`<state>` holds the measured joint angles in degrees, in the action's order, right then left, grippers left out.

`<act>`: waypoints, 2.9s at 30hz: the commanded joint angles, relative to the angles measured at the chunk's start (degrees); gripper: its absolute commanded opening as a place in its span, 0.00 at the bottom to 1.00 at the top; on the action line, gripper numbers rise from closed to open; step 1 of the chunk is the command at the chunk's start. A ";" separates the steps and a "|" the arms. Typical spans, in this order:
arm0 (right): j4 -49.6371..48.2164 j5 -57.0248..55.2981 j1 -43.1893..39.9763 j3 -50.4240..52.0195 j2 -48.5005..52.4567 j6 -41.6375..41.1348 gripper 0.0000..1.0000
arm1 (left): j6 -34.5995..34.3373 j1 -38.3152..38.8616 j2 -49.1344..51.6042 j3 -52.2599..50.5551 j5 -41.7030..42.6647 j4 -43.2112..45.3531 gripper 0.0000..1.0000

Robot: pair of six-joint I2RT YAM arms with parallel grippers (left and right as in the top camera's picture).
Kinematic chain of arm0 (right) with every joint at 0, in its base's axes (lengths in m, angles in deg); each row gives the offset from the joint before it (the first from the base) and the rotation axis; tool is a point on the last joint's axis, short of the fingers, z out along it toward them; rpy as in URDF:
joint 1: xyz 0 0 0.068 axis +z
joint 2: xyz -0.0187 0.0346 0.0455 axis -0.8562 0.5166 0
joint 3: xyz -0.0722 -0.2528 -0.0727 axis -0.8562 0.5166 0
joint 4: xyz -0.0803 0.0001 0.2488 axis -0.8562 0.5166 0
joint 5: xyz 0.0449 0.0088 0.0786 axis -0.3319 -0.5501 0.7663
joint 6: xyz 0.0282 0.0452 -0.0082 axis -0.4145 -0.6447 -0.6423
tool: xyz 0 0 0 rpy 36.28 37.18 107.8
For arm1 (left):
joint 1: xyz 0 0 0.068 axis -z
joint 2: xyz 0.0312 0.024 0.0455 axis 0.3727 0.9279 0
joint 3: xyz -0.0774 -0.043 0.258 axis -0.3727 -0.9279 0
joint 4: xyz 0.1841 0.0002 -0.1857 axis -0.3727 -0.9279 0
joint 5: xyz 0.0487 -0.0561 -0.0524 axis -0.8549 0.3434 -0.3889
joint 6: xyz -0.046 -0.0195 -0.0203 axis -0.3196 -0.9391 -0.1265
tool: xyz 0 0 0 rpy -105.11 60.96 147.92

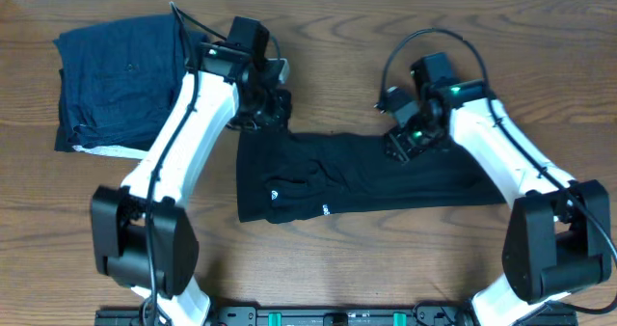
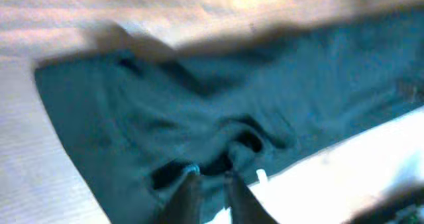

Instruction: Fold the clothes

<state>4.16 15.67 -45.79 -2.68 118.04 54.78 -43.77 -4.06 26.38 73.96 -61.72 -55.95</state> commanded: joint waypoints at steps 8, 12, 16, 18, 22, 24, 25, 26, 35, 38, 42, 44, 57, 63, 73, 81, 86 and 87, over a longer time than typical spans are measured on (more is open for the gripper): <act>-0.09 -2.91 -7.69 -0.15 -0.81 -8.92 0.60 | -4.79 5.51 4.20 -5.92 -0.48 -5.84 0.08; 0.50 -3.48 -9.35 0.09 -0.81 -9.51 0.61 | -4.98 5.51 4.20 -8.44 -0.50 -7.04 0.08; 0.63 -3.48 -9.40 0.11 -0.81 -9.75 0.61 | -6.84 5.51 4.20 -12.72 -0.48 -4.96 0.08; 0.63 -3.48 -9.27 0.11 -0.81 -9.75 0.61 | -7.78 5.51 4.20 -15.28 -0.48 -2.86 0.09; 0.39 -3.48 -9.22 0.11 -0.81 -9.73 0.61 | -8.35 5.49 4.20 -19.61 -0.50 3.56 0.08; 0.39 -3.50 -9.22 0.11 -0.81 -9.73 0.61 | -9.27 5.51 4.20 -21.07 -0.52 6.16 0.08; 0.46 -3.48 -9.22 0.11 -0.81 -9.75 0.61 | -9.27 5.51 4.20 -21.70 -0.55 7.23 0.09; 0.46 -3.50 -9.22 0.11 -0.81 -9.75 0.61 | -9.35 5.51 4.22 -22.23 -1.05 8.04 0.09; 0.42 -3.48 -9.22 0.11 -0.81 -9.73 0.62 | -10.67 4.68 12.28 -22.71 -7.96 11.72 0.09; 0.39 -3.48 -9.22 0.11 -0.81 -9.75 0.62 | -9.07 3.32 15.21 -21.42 -7.98 10.75 0.10; 0.20 -3.48 -9.22 0.11 -0.81 -9.75 0.62 | -7.48 -0.35 16.04 -20.28 -8.04 11.91 0.10; 0.17 -3.45 -9.20 0.11 -0.81 -9.75 0.62 | -7.48 -2.29 16.04 -19.37 -8.02 12.76 0.10; -0.96 -3.45 -7.78 0.11 -0.81 -9.70 0.66 | -5.03 -6.36 16.04 -15.28 -6.08 28.89 0.10; -1.68 -0.26 -7.78 0.11 -0.81 -8.07 0.68 | -4.17 -6.40 16.04 -14.82 -6.12 40.46 0.10; 0.98 11.96 -4.24 0.28 -0.79 6.29 0.64 | -2.01 -6.40 15.80 -10.03 -6.10 40.28 0.10; 0.44 2.47 2.89 4.44 -0.79 6.05 0.45 | -2.10 -6.36 11.85 1.03 -6.05 24.63 0.21; -0.24 -6.49 4.55 7.93 -0.79 -1.27 0.27 | -2.27 -5.14 10.27 1.40 -6.03 20.98 0.23; -0.66 -8.81 4.42 8.26 -0.79 -3.10 0.27 | -2.27 -4.68 10.47 1.33 -6.05 20.92 0.24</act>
<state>4.18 15.25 -41.55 4.47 118.02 57.49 -46.37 -9.81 37.66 74.49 -67.30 -34.42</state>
